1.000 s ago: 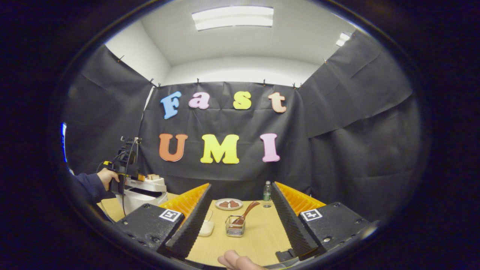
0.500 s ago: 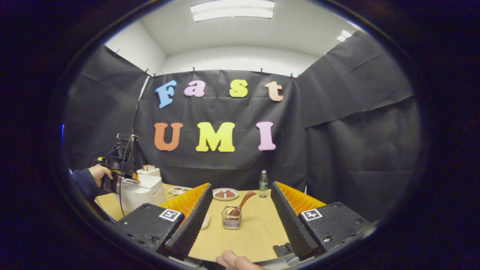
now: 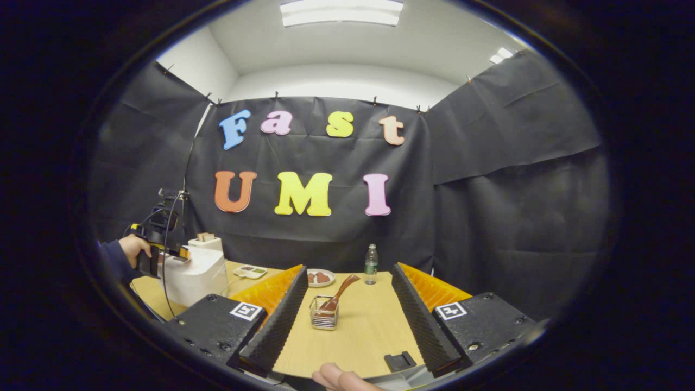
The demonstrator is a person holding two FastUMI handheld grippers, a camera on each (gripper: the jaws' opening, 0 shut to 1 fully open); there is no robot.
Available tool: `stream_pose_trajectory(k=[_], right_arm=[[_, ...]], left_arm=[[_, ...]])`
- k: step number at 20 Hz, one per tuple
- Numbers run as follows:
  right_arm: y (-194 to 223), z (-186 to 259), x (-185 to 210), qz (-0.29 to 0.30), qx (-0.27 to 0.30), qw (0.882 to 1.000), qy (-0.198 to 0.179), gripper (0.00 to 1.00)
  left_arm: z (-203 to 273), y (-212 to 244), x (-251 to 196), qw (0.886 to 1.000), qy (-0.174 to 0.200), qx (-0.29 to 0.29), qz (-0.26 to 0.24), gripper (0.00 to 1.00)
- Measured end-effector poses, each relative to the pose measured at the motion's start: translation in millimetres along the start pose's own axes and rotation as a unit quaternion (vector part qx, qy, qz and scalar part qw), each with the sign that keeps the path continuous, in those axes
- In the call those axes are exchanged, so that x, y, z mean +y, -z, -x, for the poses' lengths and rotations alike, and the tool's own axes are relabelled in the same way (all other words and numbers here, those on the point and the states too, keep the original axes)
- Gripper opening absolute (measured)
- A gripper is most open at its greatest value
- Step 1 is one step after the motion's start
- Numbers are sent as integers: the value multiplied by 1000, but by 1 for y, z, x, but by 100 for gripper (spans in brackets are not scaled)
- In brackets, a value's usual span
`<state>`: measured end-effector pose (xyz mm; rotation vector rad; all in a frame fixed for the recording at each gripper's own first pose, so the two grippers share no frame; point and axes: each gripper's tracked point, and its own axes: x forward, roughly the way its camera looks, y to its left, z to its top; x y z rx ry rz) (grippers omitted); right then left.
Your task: Close the left gripper, press the button to open the rice cooker; take a wooden spoon from the chopstick holder with the right hand, scoop a spoonful of rice and pour it into the rice cooker, then put the wooden spoon back into the chopstick holder.
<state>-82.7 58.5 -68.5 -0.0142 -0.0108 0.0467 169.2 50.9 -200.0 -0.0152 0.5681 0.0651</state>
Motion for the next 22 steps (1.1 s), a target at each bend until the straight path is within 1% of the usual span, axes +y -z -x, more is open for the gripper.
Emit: stream_pose_trajectory(k=[5, 10, 12, 13, 14, 16, 18, 22], right_arm=[[5, -3, -11, -15, 8, 1000, 7, 100], [2, -5, -23, -4, 10, 1000, 20, 100], [5, -4, -26, -8, 9, 1000, 22, 99], [7, -4, -25, -6, 10, 1000, 21, 99], [8, -4, -25, -2, 10, 1000, 19, 99], [8, -4, -32, -3, 8, 1000, 26, 99], [12, -4, -36, -5, 11, 999, 31, 100], [8, -4, -43, 4, 7, 999, 43, 100]], left_arm=[[-2, -3, 0, 1000, 5, -31, 5, 99], [2, -7, 1, 998, 5, -56, -5, 98], [8, -16, 1, 998, 2, -68, -3, 96], [14, -21, 2, 997, -6, -82, 5, 96], [22, -27, 4, 995, -19, -95, 9, 96], [52, -38, 1, 990, -28, -136, 9, 95], [85, -42, -10, 986, -15, -164, 15, 94], [141, -47, -43, 980, 21, -197, 26, 94]])
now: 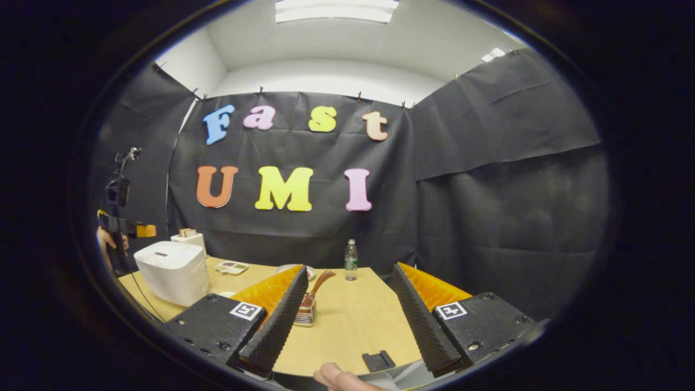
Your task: Close the left gripper, press the button to open the rice cooker; take a wooden spoon from the chopstick holder with the right hand, scoop a spoonful of rice and pour it into the rice cooker, then put the wooden spoon back into the chopstick holder.
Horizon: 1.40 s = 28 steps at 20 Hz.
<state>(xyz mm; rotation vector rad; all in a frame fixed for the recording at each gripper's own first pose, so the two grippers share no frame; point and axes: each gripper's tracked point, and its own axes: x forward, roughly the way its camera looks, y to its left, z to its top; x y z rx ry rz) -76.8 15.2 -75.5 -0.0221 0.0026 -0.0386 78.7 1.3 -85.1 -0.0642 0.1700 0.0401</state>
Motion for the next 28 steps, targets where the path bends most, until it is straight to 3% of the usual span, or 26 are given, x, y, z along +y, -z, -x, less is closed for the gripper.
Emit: stream_pose_trajectory(k=[6, 9, 13, 28], right_arm=[[-1, -1, -4, -7, -3, 1000, 8, 100], [0, -3, 3, -16, 0, 1000, 1, 100], [-2, -8, 18, -21, 6, 1000, -13, 100], [-20, -32, 74, -12, 35, 997, -63, 99]], left_arm=[[60, -20, -26, 999, 20, -32, -19, 94], [88, -26, -26, 998, 16, -57, -29, 94], [116, -35, -38, 996, 42, -71, -35, 94], [143, -42, -15, 994, 29, -103, -4, 94]])
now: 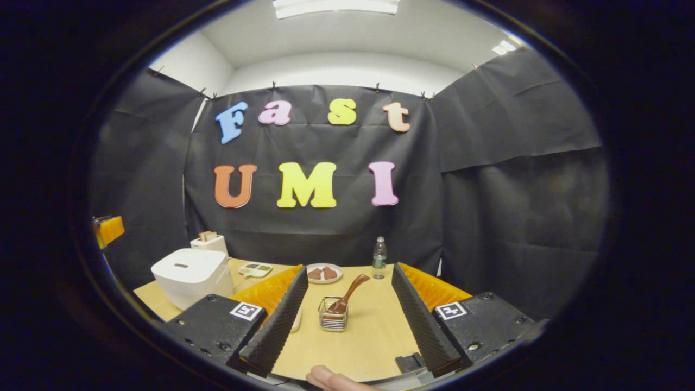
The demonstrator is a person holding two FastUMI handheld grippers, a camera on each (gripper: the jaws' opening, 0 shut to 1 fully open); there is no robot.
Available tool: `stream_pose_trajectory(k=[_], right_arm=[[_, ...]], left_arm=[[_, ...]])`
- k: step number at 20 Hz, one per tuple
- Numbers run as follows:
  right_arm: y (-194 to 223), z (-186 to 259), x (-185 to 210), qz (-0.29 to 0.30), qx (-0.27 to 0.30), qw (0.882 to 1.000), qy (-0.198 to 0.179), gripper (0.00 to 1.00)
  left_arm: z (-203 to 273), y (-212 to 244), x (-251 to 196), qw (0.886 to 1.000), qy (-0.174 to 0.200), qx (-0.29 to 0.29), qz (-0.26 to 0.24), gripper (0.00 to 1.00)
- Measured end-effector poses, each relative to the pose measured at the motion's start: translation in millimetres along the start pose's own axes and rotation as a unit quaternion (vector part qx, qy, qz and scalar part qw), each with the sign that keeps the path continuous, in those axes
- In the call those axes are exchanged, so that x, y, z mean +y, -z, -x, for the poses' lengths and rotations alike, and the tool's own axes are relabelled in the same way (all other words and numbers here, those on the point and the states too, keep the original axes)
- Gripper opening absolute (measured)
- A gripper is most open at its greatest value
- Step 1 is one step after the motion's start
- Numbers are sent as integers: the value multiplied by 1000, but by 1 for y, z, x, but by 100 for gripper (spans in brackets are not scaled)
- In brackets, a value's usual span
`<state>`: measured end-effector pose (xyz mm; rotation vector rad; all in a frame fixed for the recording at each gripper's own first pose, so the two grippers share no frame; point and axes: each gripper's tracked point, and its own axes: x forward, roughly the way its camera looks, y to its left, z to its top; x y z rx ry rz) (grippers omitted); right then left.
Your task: Close the left gripper, press the button to open the rice cooker; take a wooden spoon from the chopstick holder with the right hand, scoop a spoonful of rice and pour it into the rice cooker, then put the wooden spoon back into the chopstick holder.
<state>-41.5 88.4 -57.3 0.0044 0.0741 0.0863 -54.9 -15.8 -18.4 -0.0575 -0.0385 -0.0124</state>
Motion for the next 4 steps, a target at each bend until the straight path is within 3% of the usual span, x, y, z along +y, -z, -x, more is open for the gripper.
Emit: stream_pose_trajectory(k=[4], right_arm=[[-3, 1, 10, -1, -4, 1000, -8, 99]], left_arm=[[-1, 6, 14, 1000, -20, 10, -5, 94]])
